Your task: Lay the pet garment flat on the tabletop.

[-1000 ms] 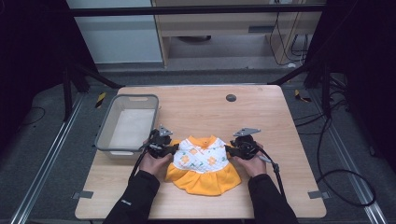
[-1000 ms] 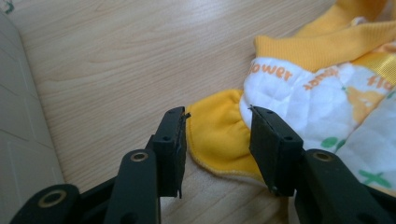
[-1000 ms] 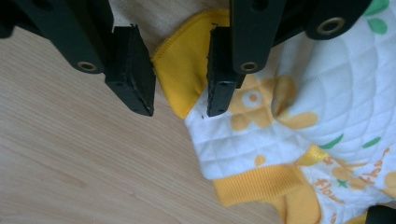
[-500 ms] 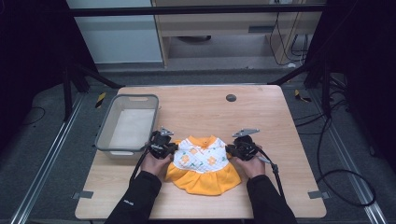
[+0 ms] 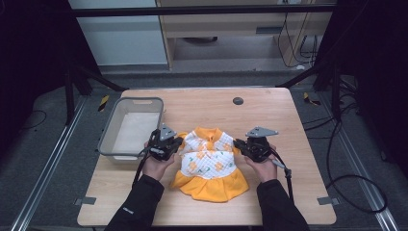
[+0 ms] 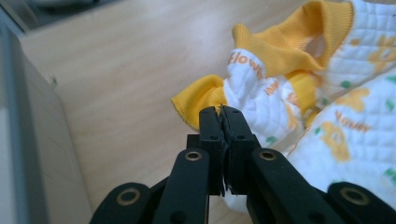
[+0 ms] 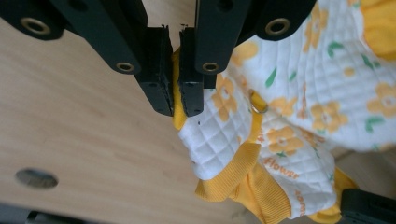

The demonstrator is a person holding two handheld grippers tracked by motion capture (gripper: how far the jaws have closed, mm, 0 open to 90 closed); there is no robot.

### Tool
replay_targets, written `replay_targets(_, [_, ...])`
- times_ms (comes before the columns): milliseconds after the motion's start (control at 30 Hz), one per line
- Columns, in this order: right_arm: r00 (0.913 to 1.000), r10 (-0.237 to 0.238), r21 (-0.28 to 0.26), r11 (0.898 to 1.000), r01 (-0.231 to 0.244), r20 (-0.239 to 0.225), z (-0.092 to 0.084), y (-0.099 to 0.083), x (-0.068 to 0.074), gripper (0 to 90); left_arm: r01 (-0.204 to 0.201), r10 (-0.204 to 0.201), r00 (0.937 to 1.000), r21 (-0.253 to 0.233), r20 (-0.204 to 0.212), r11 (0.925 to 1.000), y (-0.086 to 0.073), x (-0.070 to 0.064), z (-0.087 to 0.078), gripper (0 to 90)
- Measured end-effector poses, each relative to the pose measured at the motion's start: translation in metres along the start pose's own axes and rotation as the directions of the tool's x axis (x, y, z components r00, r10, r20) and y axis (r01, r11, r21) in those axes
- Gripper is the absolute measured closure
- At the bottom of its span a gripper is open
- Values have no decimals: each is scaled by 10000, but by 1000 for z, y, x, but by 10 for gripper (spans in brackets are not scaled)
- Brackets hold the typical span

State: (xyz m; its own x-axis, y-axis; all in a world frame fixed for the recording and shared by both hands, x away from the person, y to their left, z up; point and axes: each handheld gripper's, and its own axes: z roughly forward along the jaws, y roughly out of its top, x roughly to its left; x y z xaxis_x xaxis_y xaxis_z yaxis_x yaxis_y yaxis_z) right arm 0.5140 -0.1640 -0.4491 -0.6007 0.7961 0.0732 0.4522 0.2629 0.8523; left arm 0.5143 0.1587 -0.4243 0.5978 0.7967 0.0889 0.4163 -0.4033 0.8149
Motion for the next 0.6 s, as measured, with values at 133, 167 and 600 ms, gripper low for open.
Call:
replay_targets(133, [9998,-58,-814,9967,72,176,-13,17,-2,849,-314,284,9982,-564,-520,9979,21,1,-9,880])
replay_targets(167, [9996,-60,-949,9955,84,263,-15,22,-4,849,-334,293,9977,-669,-617,9972,24,2,-10,880])
replay_targets(600, [9826,-176,-1239,9914,411,1849,1,41,-17,681,1182,-1336,9845,-1331,-1136,9840,45,25,-2,635])
